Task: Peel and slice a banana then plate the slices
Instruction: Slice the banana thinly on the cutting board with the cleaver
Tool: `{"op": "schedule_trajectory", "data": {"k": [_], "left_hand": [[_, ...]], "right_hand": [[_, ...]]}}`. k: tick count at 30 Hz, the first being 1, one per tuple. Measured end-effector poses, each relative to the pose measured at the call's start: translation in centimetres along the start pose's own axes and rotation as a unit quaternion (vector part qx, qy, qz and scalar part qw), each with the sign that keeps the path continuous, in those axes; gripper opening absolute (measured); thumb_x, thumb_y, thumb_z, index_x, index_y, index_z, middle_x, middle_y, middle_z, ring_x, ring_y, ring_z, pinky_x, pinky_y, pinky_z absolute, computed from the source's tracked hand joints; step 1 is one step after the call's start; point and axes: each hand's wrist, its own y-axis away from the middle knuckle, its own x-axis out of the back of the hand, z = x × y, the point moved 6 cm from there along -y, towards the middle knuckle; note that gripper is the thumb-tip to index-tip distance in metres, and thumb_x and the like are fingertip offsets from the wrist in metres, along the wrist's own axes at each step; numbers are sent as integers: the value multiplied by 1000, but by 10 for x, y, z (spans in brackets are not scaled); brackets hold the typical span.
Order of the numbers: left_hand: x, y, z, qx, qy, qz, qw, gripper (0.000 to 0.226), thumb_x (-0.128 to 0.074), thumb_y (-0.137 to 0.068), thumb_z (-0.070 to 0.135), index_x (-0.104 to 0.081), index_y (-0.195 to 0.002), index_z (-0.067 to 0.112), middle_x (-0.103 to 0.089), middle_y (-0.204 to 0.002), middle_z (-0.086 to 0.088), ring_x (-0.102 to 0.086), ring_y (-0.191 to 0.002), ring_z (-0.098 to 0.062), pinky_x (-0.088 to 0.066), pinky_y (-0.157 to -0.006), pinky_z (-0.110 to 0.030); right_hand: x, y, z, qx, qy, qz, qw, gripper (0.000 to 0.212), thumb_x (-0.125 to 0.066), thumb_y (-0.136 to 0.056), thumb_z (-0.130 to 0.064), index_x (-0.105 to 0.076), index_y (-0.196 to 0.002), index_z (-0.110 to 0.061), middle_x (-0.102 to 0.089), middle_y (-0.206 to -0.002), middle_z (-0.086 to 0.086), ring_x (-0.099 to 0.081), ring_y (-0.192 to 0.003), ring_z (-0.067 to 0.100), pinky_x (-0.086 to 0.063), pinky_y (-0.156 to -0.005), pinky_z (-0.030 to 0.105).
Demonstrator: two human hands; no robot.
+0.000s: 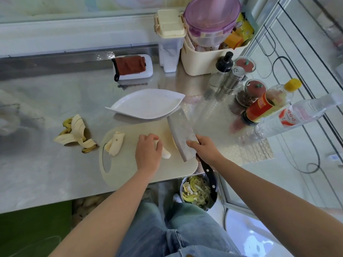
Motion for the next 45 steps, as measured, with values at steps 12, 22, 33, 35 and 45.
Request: {"op": "schedule_trajectory", "data": {"k": [12,22,33,35,45], "left_hand": [[-21,6,28,335,554,-180,741,18,-44,-94,0,-59,-84,1,-63,-81,-14,-61,-73,-23,-50,-80,-37],[37,-20,-38,18,-69,25,997,34,-48,-97,17,-57,-129,11,-61,-115,-12,-55,-106,-28,-46,-87,-38],[19,4,-2,-232,-205,-30,950,32,-70,-77,21,-61,-107,12,-58,-102,-9,-57,-91,-32,-46,-73,-40],[15,1,0,-72,-165,-57,982,47,-63,-82,50,-52,-103,10,-60,-95,-8,-60,-88,-31,-42,-67,-36],[-20,5,10,28,-62,-28,997,65,-75,-76,20,-38,-126,1,-48,-122,-18,-45,-113,-32,-37,-93,-35]], "right_hand": [[-13,0,-9,-34,-120,-52,991,20,-55,-93,-17,-59,-100,2,-43,-65,6,-38,-48,16,-33,-38,22],[-17,-2,-10,-35,-102,-35,994,19,-52,-94,-18,-59,-103,-2,-50,-68,6,-39,-48,15,-34,-39,24],[-13,-3,-4,-9,-37,-11,999,16,-51,-94,-21,-60,-104,-12,-50,-71,10,-42,-51,20,-35,-43,28],[-8,-2,-2,0,-27,5,1000,15,-52,-93,-22,-60,-103,-14,-51,-71,10,-43,-51,21,-37,-44,29],[12,10,1,96,272,38,957,20,-56,-89,-17,-50,-73,-6,-48,-61,4,-45,-58,18,-35,-57,31]]}}
